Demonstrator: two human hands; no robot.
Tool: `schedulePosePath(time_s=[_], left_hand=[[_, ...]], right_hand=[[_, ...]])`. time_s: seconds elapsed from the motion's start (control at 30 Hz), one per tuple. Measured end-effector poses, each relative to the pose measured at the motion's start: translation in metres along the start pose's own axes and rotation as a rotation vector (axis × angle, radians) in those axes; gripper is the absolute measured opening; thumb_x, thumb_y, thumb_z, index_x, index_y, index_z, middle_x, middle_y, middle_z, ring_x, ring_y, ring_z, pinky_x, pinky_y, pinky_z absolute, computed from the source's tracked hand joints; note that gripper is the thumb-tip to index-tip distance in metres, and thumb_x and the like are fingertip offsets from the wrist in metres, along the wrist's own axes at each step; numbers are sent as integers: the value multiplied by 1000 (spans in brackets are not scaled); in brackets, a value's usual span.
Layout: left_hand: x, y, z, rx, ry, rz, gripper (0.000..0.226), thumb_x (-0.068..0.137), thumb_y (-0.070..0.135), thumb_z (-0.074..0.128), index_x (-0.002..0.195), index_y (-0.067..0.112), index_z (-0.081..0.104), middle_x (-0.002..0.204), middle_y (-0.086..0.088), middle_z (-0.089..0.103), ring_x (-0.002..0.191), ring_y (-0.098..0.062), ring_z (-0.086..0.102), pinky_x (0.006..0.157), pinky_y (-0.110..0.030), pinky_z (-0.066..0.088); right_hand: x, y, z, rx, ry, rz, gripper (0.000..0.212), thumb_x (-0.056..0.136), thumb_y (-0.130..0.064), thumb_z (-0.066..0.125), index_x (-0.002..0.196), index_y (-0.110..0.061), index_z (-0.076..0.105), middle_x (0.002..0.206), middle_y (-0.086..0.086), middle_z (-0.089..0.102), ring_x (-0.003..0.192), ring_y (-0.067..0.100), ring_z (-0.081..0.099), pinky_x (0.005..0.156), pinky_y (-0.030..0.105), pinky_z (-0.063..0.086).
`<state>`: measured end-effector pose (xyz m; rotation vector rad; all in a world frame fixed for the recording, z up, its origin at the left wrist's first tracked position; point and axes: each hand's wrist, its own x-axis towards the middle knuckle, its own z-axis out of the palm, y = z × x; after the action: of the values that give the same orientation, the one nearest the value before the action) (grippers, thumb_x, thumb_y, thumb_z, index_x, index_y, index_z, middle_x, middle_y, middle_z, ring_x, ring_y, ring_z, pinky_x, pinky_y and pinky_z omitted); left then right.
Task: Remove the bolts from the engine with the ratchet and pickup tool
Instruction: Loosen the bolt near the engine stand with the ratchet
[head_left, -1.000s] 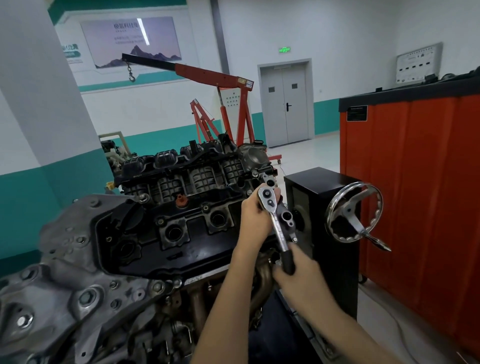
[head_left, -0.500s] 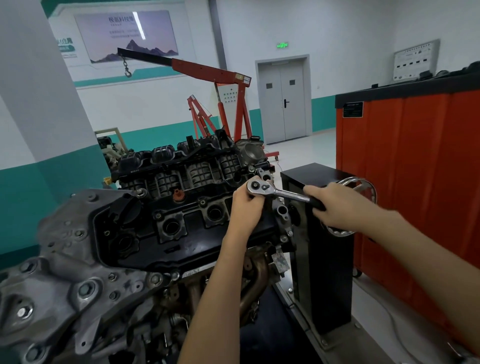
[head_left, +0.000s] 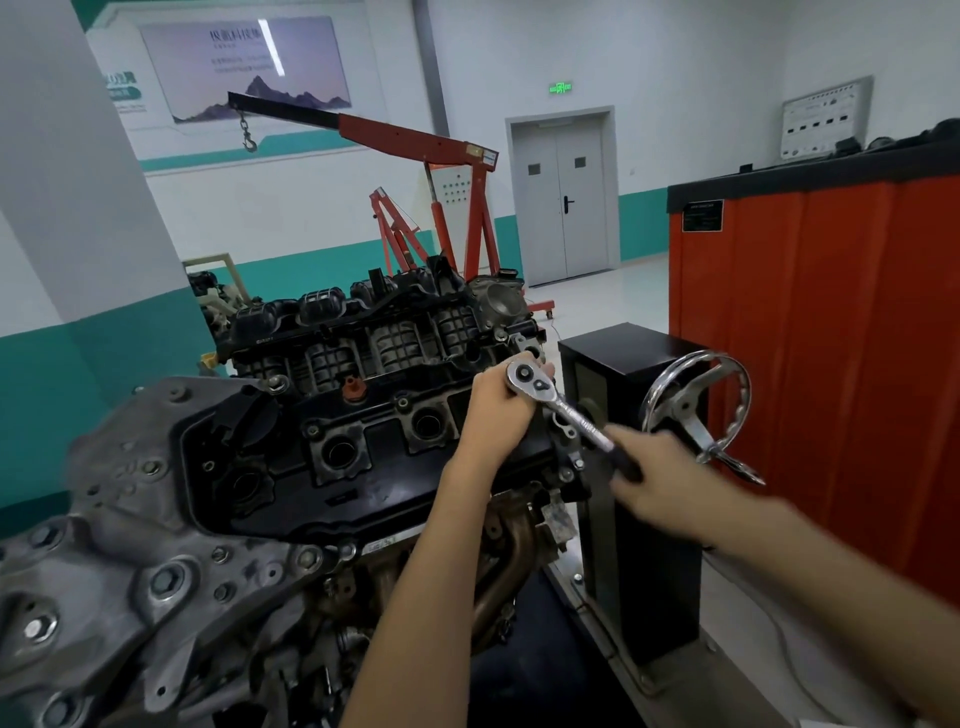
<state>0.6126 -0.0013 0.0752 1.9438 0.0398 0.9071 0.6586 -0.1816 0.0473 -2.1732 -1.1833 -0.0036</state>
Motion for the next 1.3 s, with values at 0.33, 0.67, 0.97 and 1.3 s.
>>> schedulePosePath(time_s=[0.33, 0.67, 0.97, 1.3], left_hand=[[-7, 1, 9, -90, 106, 2, 44, 96, 12, 57, 57, 25, 40, 53, 13, 39, 55, -3, 34, 56, -19, 33], [0, -4, 2, -29, 28, -25, 47, 93, 11, 61, 56, 24, 36, 52, 14, 37, 54, -3, 33, 56, -18, 32], [-2, -7, -2, -45, 68, 2, 43, 94, 6, 52, 57, 25, 48, 52, 14, 42, 55, -3, 32, 57, -24, 30], [1, -4, 8, -39, 174, 12, 51, 92, 9, 62, 57, 24, 29, 49, 12, 31, 53, -3, 27, 54, -19, 28]], right_hand=[[-14, -13, 23, 163, 128, 56, 16, 83, -5, 60, 86, -18, 51, 62, 1, 52, 48, 3, 50, 48, 23, 43], [-12, -14, 43, 299, 81, 29, 20, 81, 1, 59, 92, -16, 57, 62, -2, 53, 45, 0, 47, 44, 14, 37], [45, 8, -53, -532, 50, -175, 17, 87, -18, 58, 97, -27, 47, 66, -6, 51, 58, 14, 54, 52, 24, 41], [-13, -68, 108, 612, 295, 123, 15, 83, -4, 57, 84, -18, 51, 59, -4, 51, 48, 3, 50, 45, 15, 37]])
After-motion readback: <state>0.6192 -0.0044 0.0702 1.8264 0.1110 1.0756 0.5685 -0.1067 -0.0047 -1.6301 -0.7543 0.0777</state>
